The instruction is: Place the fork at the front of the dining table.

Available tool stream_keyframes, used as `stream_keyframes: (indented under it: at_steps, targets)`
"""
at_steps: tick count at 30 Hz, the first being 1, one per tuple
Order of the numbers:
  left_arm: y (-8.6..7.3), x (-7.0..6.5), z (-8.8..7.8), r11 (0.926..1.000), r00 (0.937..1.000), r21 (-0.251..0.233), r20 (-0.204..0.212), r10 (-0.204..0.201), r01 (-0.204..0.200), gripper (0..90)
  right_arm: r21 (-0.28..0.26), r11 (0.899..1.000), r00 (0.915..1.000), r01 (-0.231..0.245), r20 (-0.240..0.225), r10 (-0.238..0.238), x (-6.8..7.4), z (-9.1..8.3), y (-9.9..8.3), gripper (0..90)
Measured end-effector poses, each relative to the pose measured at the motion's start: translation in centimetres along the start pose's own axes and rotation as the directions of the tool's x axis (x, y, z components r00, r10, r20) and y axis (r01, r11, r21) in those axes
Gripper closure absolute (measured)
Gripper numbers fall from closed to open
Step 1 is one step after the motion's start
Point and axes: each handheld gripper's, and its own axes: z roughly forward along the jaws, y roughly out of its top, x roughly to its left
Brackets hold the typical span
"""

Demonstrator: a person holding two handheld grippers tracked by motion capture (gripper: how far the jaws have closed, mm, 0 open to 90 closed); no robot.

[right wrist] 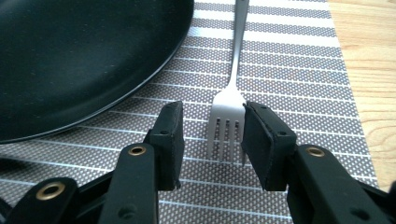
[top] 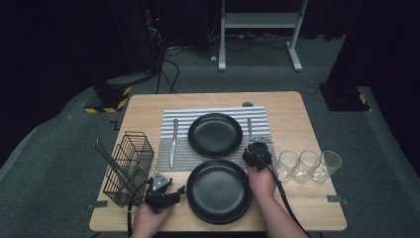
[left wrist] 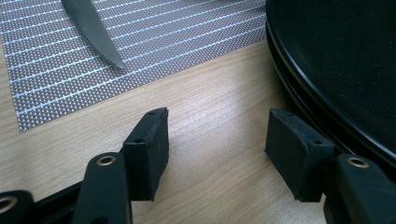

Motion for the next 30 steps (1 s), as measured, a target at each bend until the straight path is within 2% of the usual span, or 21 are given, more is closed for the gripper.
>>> stream_keyframes:
  at_steps: [5,9,14,18,20,24,30]
  targets:
    - [0.0,0.0,0.0,1.0000,1.0000,0.000,0.000,0.000,0.000,39.7,0.012,1.000,1.0000,-0.007,0.003,0.007,-0.3,0.2,-0.1,57.6]
    - [0.0,0.0,0.0,1.0000,1.0000,0.000,-0.001,0.000,0.000,39.7,-0.015,1.000,1.0000,0.002,0.001,-0.002,-0.1,-0.1,0.0,58.3]
    - [0.0,0.0,0.0,1.0000,1.0000,0.001,0.001,-0.001,0.001,39.9,-0.052,0.998,0.9985,0.030,-0.044,-0.032,0.4,-1.1,0.3,71.0]
    - [0.0,0.0,0.0,1.0000,1.0000,0.001,0.002,-0.001,0.001,39.9,-0.027,0.999,0.9957,0.034,-0.086,-0.036,0.7,-0.9,0.2,77.8]
    - [0.0,0.0,0.0,1.0000,1.0000,0.001,0.003,-0.001,0.001,39.9,-0.014,0.999,0.9952,0.043,-0.087,-0.044,0.7,-0.7,0.1,77.5]
    - [0.0,0.0,0.0,1.0000,1.0000,0.001,0.002,-0.001,0.001,39.9,0.006,0.999,0.9959,0.032,-0.084,-0.031,0.6,-0.4,0.0,75.7]
    - [0.0,0.0,0.0,1.0000,1.0000,0.001,0.003,-0.002,0.002,39.9,-0.019,0.999,0.9941,0.037,-0.101,-0.039,0.7,-0.9,0.1,72.8]
